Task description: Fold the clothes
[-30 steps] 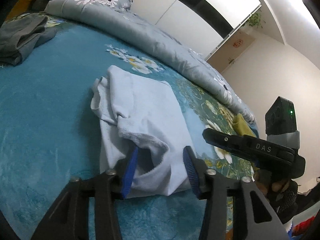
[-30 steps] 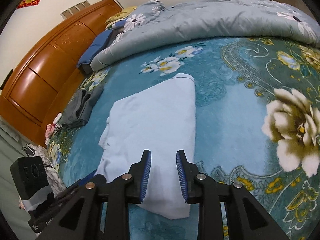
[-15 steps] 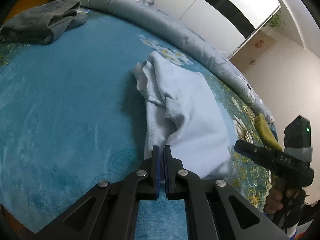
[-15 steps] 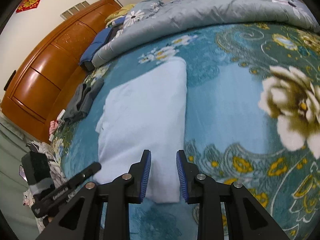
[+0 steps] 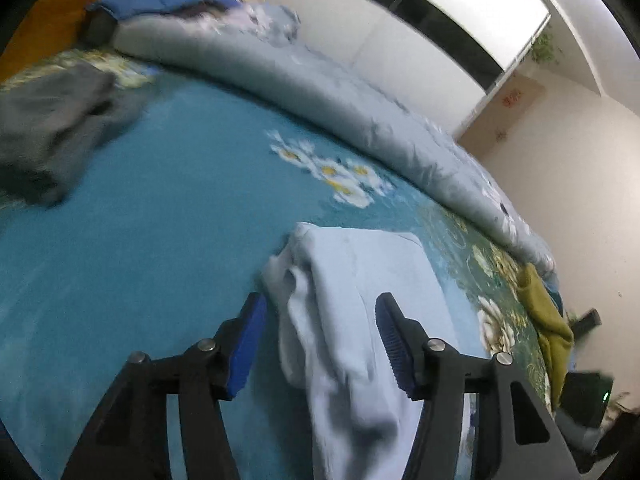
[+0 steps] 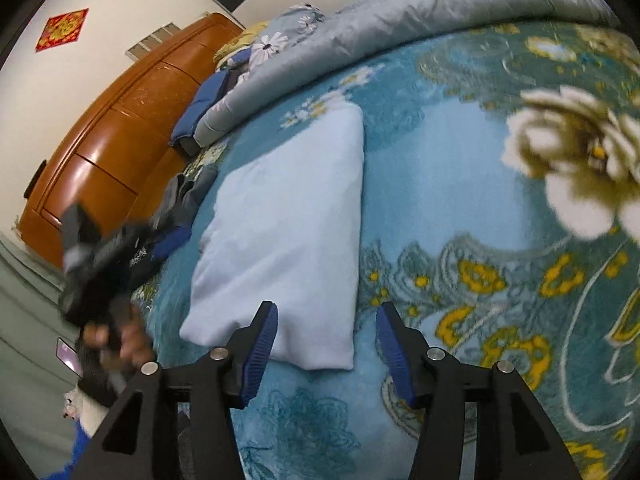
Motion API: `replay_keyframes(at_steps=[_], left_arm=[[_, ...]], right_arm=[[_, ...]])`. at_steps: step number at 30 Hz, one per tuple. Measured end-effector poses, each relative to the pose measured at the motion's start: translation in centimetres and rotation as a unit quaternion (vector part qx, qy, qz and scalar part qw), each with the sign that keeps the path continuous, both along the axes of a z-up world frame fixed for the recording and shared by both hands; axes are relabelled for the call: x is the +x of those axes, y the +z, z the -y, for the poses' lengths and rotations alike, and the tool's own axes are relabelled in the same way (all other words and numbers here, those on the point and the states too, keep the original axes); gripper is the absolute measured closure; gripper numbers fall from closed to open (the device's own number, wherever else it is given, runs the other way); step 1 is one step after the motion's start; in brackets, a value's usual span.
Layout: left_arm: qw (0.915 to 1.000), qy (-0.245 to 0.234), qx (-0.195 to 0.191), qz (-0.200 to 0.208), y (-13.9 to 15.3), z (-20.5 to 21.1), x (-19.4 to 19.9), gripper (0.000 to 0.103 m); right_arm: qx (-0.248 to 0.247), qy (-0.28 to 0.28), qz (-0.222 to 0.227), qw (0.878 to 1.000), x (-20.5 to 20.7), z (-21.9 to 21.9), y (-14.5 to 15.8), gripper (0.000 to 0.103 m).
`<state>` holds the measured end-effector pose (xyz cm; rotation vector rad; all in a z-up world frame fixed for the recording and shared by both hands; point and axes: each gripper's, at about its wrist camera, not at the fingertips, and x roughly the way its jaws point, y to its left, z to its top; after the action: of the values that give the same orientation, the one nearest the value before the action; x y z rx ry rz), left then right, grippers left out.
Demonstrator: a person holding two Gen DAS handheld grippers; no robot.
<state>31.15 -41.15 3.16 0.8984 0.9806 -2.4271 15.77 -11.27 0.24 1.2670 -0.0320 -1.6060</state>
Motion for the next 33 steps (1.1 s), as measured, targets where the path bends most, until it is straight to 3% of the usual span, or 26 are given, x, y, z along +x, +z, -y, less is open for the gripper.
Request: replay_keyframes(at_steps=[6, 8, 13, 15, 16, 17, 20, 24, 28, 33], left_arm=[[0.997, -0.056, 0.029, 0.044, -3.0, 3.1, -4.7, 0.044], [0.9942, -0.083, 0.05, 0.046, -3.9, 3.4, -5.6, 0.044], [0.9927, -0.105, 0.053, 0.027, -4.0, 3.7, -5.9, 0.044], [0.9931, -0.104, 0.052, 0.02, -4.1, 3.7, -5.8, 0.059], [0.9934, -0.101, 0.051, 0.018, -4.2, 3.7, -5.8, 0.07], [0.9938, -0.096, 0.052, 0.019, -4.2, 3.8, -5.9, 0.074], [0.9951, -0.082, 0.054, 0.012, -4.0, 3.6, -5.5, 0.087], [0.9972, -0.061, 0.043, -0.006, -2.6, 2.5, -4.4, 0.091], [0.9967, -0.038, 0.059, -0.04, -0.5, 1.8, -1.5, 0.092], [0.9973, -0.019, 0.041, -0.058, 2.0, -0.7, 2.9, 0.092]], right_arm=[[-0.021, -0.004, 0.027, 0.999, 0.4, -0.1, -1.0, 0.046], [-0.028, 0.006, 0.042, 0.999, 0.7, 0.2, -1.4, 0.046], [-0.04, 0.001, 0.042, 0.998, 1.3, 0.2, -1.7, 0.048], [-0.042, -0.01, 0.044, 0.998, 1.4, 0.1, -1.7, 0.052], [-0.04, -0.015, 0.041, 0.998, 1.6, 0.0, -1.7, 0.062], [-0.039, -0.018, 0.039, 0.998, 1.7, 0.0, -1.8, 0.071], [-0.037, -0.019, 0.049, 0.998, 1.3, 0.1, -1.9, 0.089], [-0.031, -0.001, 0.051, 0.998, 0.2, 0.6, -1.1, 0.092], [-0.034, 0.037, 0.01, 0.999, -1.6, 1.0, 1.8, 0.093], [-0.038, 0.108, -0.045, 0.992, -4.7, 2.7, 5.8, 0.093]])
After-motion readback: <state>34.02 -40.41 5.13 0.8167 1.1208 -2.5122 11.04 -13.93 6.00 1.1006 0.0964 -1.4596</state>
